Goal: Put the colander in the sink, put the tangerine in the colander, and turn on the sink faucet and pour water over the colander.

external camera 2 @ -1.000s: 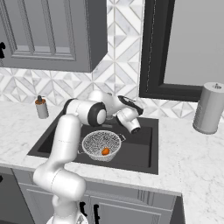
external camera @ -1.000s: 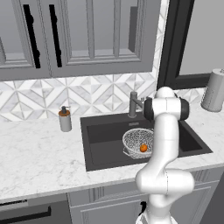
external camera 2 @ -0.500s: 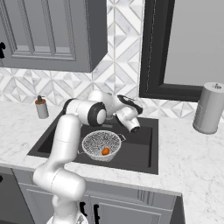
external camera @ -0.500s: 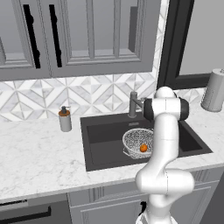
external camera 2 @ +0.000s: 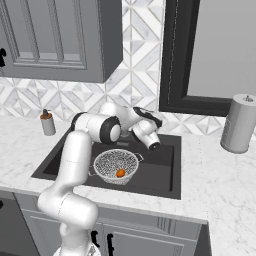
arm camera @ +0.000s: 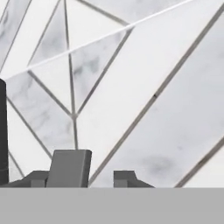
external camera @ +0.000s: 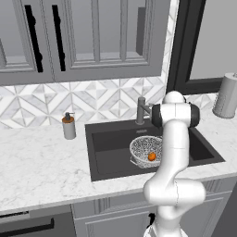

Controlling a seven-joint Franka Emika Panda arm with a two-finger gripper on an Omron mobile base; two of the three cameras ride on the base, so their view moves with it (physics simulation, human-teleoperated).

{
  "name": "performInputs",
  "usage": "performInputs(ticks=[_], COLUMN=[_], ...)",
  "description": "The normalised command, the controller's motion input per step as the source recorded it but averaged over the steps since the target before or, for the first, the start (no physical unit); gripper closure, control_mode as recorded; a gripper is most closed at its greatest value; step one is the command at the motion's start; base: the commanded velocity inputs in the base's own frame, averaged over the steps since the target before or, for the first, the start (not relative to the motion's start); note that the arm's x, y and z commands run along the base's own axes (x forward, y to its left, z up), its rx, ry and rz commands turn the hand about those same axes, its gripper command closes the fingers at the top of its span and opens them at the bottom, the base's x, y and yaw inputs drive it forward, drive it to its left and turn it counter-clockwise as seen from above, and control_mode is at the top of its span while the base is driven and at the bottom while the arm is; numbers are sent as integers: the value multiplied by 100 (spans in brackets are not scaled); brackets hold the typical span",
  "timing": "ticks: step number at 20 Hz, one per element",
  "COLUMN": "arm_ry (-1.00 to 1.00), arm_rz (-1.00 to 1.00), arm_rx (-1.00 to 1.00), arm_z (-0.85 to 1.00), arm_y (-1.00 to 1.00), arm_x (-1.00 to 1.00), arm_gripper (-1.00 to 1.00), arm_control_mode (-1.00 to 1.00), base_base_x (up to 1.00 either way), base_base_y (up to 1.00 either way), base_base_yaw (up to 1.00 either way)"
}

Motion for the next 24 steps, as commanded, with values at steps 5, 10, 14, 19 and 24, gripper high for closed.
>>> performInputs(ticks=[5,10,14,19,24], arm_ry=[7,4,3,7,9], arm_rz=[-1,-6,-5,-4,0], arm_rx=[0,0,0,0,0], arm_z=[-25,-27,-37,-47,-50], arm_y=[-69,-71,-82,-94,-100], arm_x=[11,5,4,7,7], arm_gripper=[100,100,100,100,100], arm_control_mode=[-100,-100,-100,-100,-100], base_base_x=[0,0,0,0,0], base_base_y=[0,0,0,0,0], base_base_yaw=[0,0,0,0,0])
